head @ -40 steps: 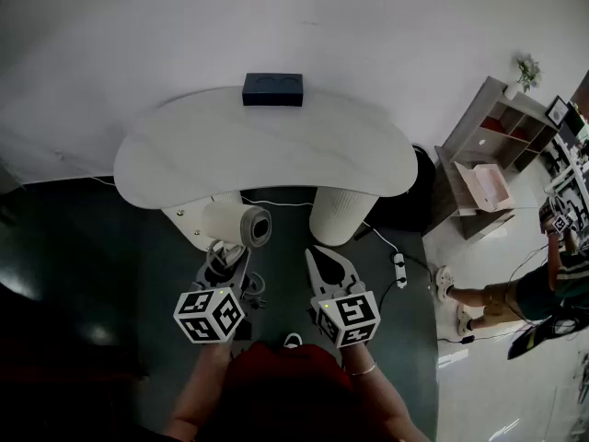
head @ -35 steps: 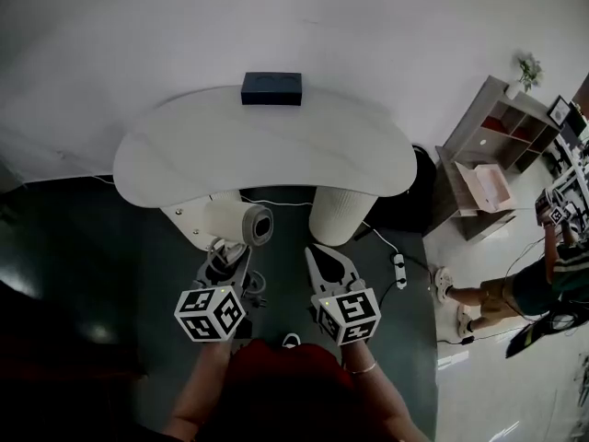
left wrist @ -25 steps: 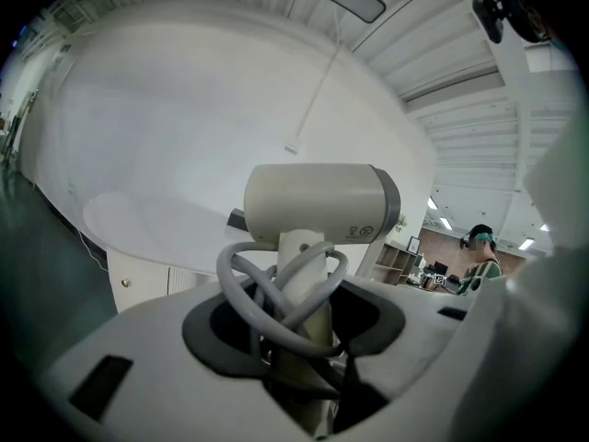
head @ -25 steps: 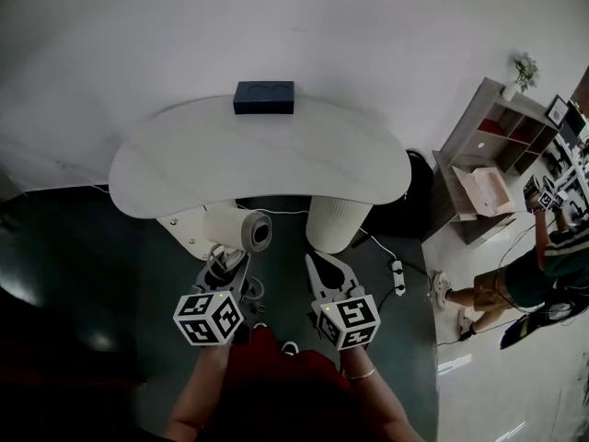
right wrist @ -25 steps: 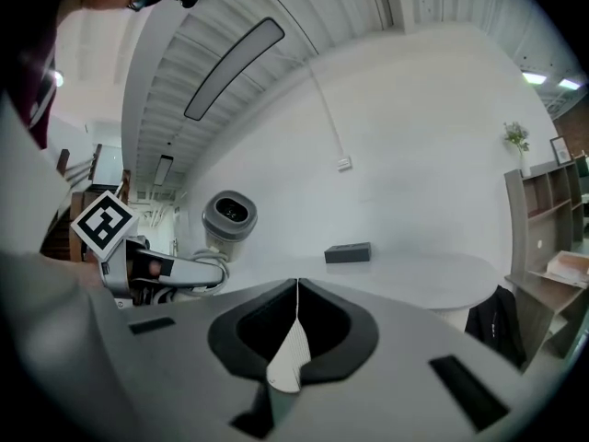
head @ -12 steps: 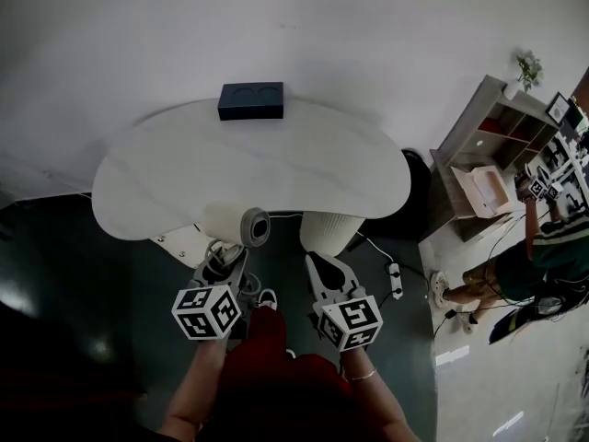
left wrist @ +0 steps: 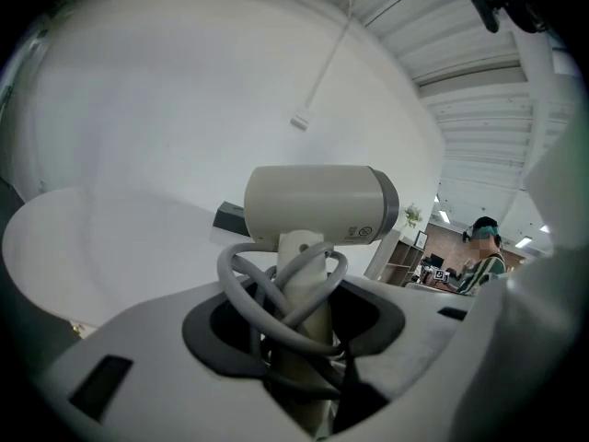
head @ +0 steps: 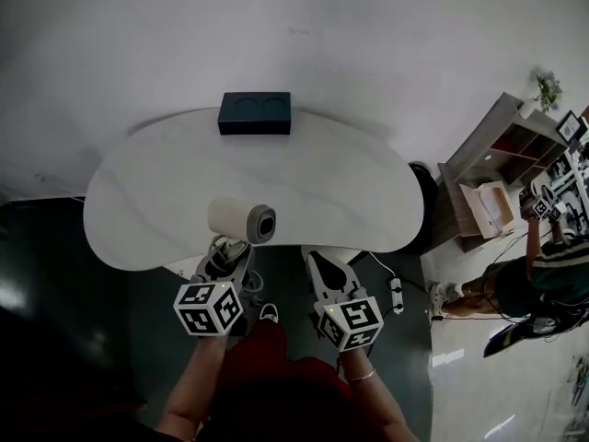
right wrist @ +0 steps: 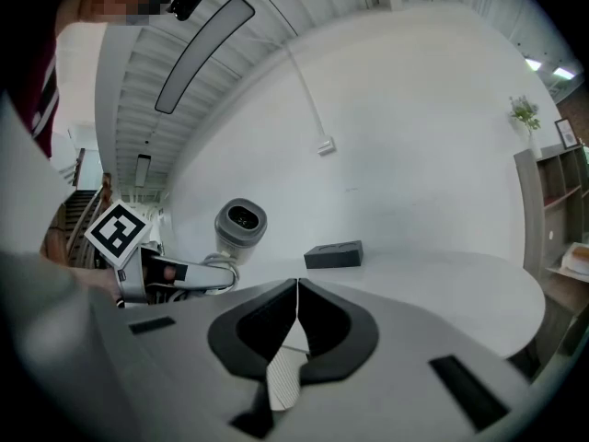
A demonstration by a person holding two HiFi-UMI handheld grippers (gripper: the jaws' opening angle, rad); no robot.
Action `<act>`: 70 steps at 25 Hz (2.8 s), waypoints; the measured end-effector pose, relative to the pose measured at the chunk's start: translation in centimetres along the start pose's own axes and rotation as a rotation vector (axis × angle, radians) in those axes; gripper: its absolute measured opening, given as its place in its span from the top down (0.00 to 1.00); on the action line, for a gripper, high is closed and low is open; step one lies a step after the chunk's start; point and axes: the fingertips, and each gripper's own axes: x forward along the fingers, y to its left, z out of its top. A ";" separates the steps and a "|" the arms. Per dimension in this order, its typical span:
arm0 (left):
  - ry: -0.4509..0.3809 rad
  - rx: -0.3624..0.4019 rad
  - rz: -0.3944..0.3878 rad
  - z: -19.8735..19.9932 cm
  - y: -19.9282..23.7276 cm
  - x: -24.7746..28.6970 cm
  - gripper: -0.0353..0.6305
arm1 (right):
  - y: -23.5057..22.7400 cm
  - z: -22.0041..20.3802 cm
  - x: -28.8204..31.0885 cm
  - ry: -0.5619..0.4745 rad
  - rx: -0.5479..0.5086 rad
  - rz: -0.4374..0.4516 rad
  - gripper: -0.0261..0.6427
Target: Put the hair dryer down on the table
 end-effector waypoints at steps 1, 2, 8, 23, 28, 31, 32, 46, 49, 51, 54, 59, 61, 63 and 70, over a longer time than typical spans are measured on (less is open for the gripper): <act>0.003 0.001 -0.003 0.5 0.4 0.7 0.63 | -0.3 0.3 0.9 0.001 0.002 -0.003 0.94; 0.005 0.005 -0.006 1.0 0.8 1.5 0.63 | -0.6 0.6 1.7 0.003 0.003 -0.006 0.94; 0.027 0.027 -0.022 3.6 2.7 5.8 0.63 | -2.5 1.9 6.2 0.010 0.005 -0.031 0.94; 0.115 0.096 -0.085 5.4 4.2 13.7 0.63 | -7.0 2.8 10.1 0.018 0.037 -0.145 0.94; 0.140 0.114 -0.096 4.8 3.5 15.6 0.63 | -9.2 2.5 10.0 0.022 0.055 -0.179 0.94; 0.157 0.145 -0.089 4.9 3.5 17.2 0.63 | -10.9 2.9 10.4 0.010 0.067 -0.196 0.94; 0.166 0.154 -0.084 4.9 3.6 17.8 0.63 | -11.5 3.0 10.5 0.009 0.070 -0.198 0.94; 0.285 0.350 -0.143 4.4 2.6 27.3 0.63 | -18.9 3.4 12.4 0.047 0.092 -0.227 0.94; 0.319 0.395 -0.172 4.1 2.1 28.8 0.63 | -19.9 3.1 12.7 0.058 0.103 -0.229 0.94; 0.341 0.441 -0.195 3.9 1.7 29.7 0.63 | -20.5 3.0 13.0 0.065 0.110 -0.229 0.94; 0.369 0.510 -0.226 3.8 1.0 31.1 0.63 | -21.3 2.9 13.3 0.069 0.120 -0.235 0.94; 0.407 0.593 -0.285 3.1 -0.5 32.9 0.63 | -22.1 2.6 13.4 0.078 0.133 -0.242 0.94; 0.420 0.623 -0.311 2.7 -1.2 33.6 0.63 | -22.4 2.5 13.4 0.083 0.134 -0.246 0.94; 0.432 0.655 -0.340 2.2 -1.9 34.2 0.63 | -22.6 2.3 13.2 0.089 0.134 -0.250 0.94; 0.488 0.771 -0.437 0.7 -4.3 35.8 0.63 | -23.9 2.1 12.5 0.086 0.147 -0.274 0.94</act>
